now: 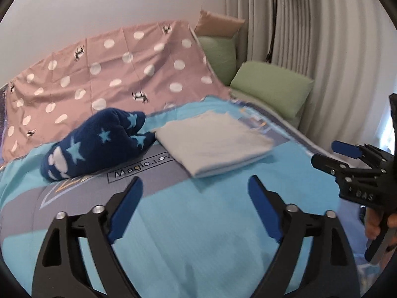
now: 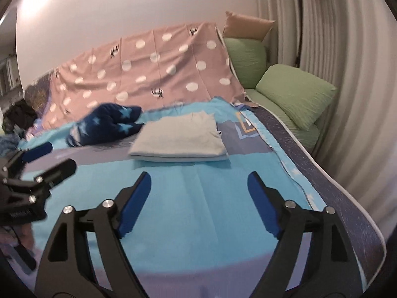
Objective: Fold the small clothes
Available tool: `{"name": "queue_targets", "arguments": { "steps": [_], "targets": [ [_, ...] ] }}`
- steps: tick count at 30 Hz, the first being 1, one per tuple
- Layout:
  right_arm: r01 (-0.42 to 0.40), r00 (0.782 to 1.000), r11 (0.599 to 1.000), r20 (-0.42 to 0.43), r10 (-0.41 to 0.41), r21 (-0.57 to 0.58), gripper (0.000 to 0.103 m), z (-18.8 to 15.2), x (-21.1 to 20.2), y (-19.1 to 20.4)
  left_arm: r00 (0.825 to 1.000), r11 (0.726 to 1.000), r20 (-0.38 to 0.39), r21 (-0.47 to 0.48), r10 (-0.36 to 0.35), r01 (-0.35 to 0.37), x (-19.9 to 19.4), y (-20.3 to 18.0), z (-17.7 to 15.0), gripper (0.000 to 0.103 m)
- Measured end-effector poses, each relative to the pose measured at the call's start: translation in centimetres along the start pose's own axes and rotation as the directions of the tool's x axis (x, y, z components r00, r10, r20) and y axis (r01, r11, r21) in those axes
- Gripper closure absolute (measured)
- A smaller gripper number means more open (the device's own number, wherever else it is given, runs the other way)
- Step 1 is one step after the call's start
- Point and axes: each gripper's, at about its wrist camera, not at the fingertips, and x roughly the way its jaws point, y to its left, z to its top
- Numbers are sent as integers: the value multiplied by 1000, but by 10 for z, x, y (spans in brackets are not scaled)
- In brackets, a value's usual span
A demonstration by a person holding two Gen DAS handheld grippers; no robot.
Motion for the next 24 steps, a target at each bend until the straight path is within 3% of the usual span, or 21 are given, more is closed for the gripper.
{"name": "queue_targets", "arguments": {
  "steps": [4,9,16,24],
  "targets": [
    [16,999,999,31,-17,43,14,-15,-62,7,996,1000,87,-6,-17,18,-70,-22,-11,1],
    [-9,998,1000,58,7,27,7,-34,-112,20,993,999,120,-38,-12,17,-130,-37,-32,1],
    [-10,997,1000,78,11,-6,2,-58,-154,41,993,996,104,-76,55,-47,-182,-37,-60,1],
    [-10,999,1000,36,10,4,2,-77,-167,52,986,989,100,-78,134,-127,-219,-34,-85,1]
  ]
}}
